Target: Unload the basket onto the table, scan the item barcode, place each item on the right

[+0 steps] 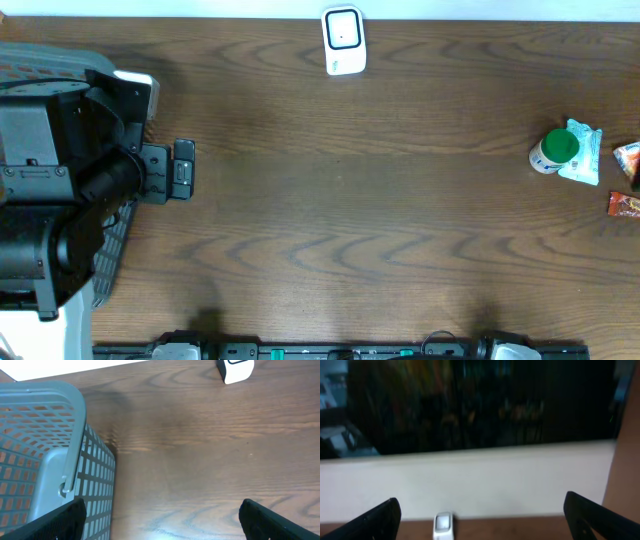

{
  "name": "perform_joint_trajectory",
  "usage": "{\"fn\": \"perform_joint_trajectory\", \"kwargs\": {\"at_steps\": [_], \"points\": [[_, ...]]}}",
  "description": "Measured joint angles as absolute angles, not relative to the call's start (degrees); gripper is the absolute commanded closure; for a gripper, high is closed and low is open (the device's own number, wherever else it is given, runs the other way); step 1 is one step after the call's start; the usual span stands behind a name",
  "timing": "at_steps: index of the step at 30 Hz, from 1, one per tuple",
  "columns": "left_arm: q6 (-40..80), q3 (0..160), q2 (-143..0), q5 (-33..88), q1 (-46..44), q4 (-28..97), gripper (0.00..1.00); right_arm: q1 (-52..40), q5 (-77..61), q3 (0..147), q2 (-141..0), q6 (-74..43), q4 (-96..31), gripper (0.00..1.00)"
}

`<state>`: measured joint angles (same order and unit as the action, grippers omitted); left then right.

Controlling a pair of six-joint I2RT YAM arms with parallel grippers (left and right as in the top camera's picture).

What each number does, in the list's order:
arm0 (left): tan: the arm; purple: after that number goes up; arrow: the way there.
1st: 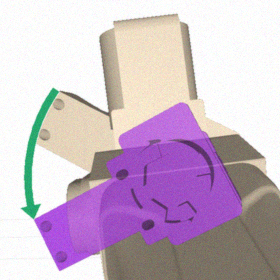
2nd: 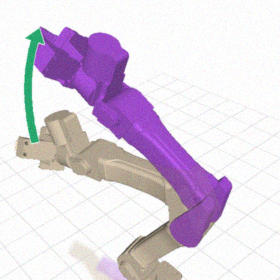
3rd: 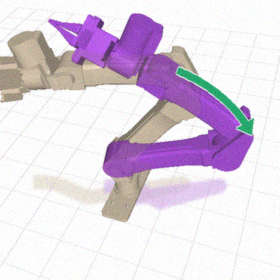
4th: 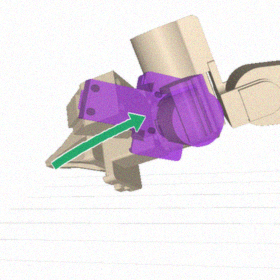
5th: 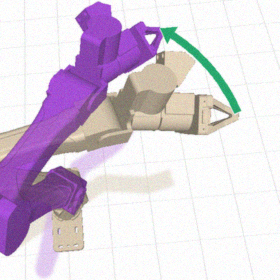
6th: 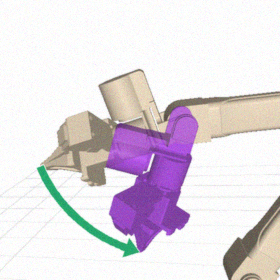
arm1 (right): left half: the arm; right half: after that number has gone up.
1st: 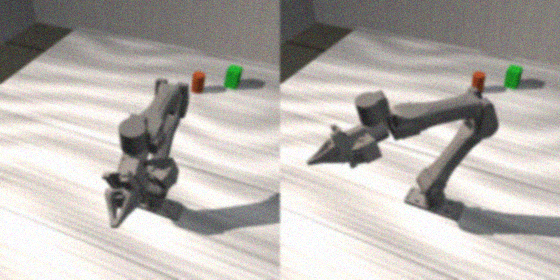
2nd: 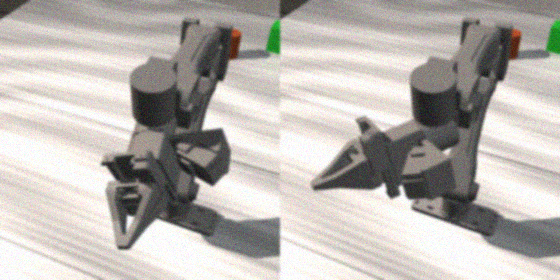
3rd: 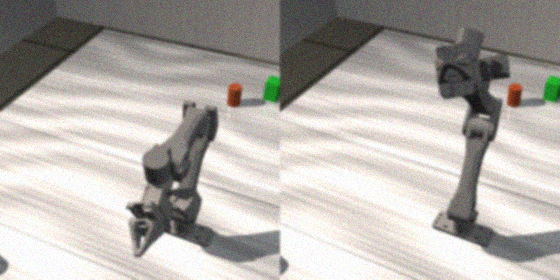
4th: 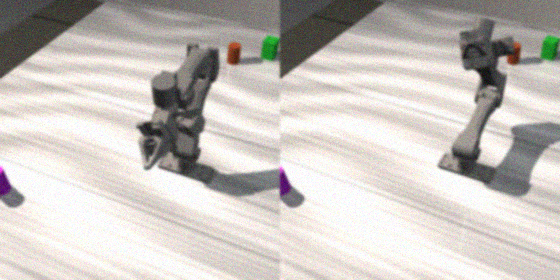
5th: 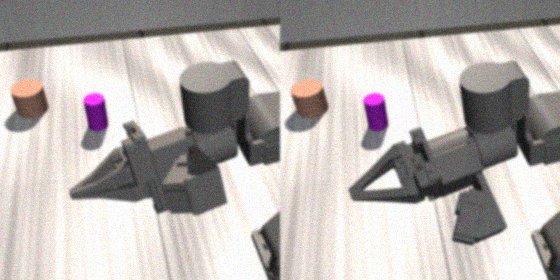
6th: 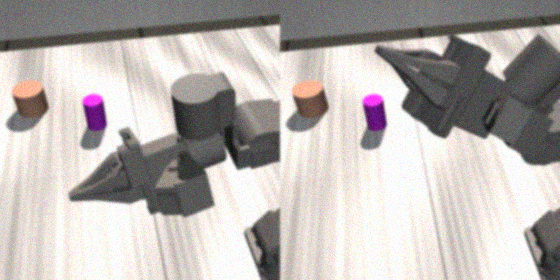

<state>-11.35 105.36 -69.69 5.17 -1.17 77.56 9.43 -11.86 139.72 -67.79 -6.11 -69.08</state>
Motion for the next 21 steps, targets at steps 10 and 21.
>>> {"fn": "perform_joint_trajectory", "kwargs": {"at_steps": [10,21], "points": [[-11.4,105.4,-69.7,5.2,-1.2,77.6,0.02,9.4,-11.6,126.4,-51.9,-1.6,-52.2,0.01],[-11.4,105.4,-69.7,5.2,-1.2,77.5,0.02,9.4,-12.7,85.6,-28.9,-0.5,-20.5,0.01]]}}
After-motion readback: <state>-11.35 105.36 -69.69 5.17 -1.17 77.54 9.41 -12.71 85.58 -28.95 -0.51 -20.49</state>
